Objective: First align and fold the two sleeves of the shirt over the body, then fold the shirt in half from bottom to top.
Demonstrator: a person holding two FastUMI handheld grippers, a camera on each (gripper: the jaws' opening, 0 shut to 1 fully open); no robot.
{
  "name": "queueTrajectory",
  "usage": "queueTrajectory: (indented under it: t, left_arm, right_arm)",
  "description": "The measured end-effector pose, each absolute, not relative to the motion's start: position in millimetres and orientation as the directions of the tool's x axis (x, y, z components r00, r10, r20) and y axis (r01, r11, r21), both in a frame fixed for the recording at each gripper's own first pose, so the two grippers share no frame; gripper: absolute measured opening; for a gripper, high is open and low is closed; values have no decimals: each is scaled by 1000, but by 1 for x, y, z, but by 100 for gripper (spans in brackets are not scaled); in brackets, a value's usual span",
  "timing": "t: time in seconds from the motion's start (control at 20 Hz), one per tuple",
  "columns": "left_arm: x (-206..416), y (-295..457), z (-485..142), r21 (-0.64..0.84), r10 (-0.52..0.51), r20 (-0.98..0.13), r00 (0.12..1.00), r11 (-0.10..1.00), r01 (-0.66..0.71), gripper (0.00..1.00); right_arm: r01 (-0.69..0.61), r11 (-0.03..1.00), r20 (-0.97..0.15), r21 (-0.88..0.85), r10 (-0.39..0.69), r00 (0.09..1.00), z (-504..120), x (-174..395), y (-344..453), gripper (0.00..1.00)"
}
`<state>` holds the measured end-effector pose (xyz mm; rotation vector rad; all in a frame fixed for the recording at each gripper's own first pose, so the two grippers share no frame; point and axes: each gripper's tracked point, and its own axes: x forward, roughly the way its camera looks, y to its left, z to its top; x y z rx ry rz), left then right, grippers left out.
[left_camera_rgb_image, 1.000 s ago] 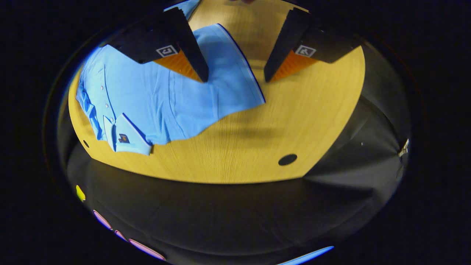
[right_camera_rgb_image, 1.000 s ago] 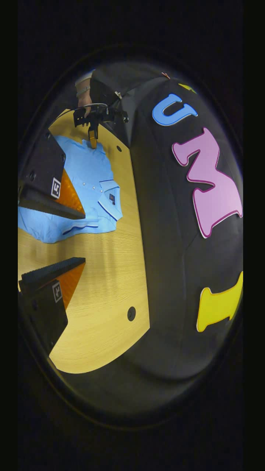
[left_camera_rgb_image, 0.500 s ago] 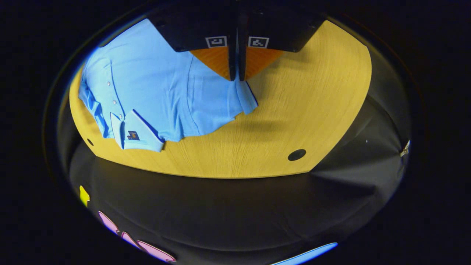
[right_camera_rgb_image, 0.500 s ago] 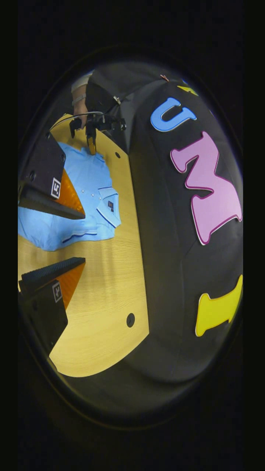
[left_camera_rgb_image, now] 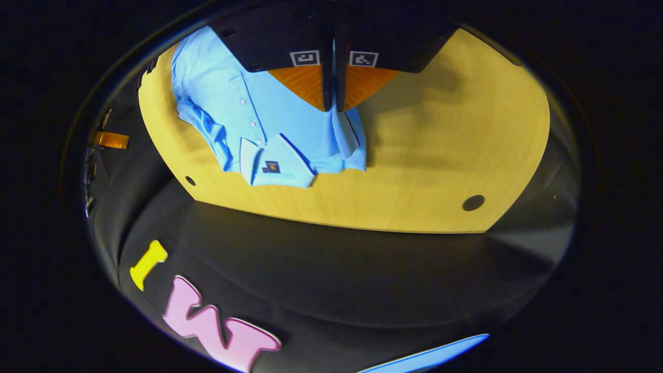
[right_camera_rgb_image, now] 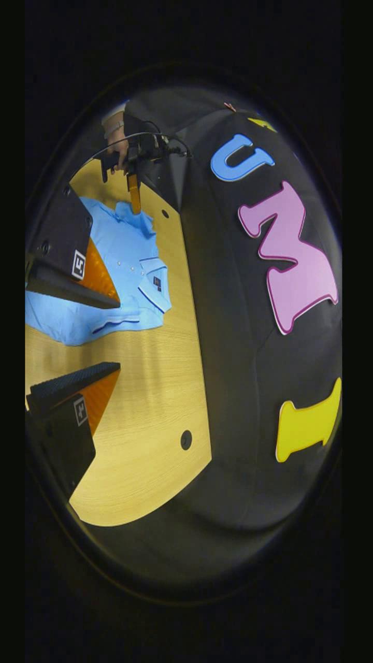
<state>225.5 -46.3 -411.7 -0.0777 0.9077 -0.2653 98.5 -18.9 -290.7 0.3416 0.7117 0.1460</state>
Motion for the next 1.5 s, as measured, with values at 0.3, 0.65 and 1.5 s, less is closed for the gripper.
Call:
queueTrajectory:
  t: [0.3, 0.65, 1.5]
  left_arm:
    - [206, -51, -450, -113, -191, -859, 475, 976, 187, 42]
    - [168, -49, -368, -124, -229, -789, 570, 968, 218, 89]
    - [-131, 12, -407, -237, -247, -953, 174, 968, 80, 96]
  right_arm:
    - [-42, 943, -625, 330, 252, 739, -296, 85, -12, 66]
    - [-40, 945, -641, 324, 250, 726, -296, 55, -8, 66]
    - [85, 915, -853, 394, 330, 404, -377, -183, 82, 96]
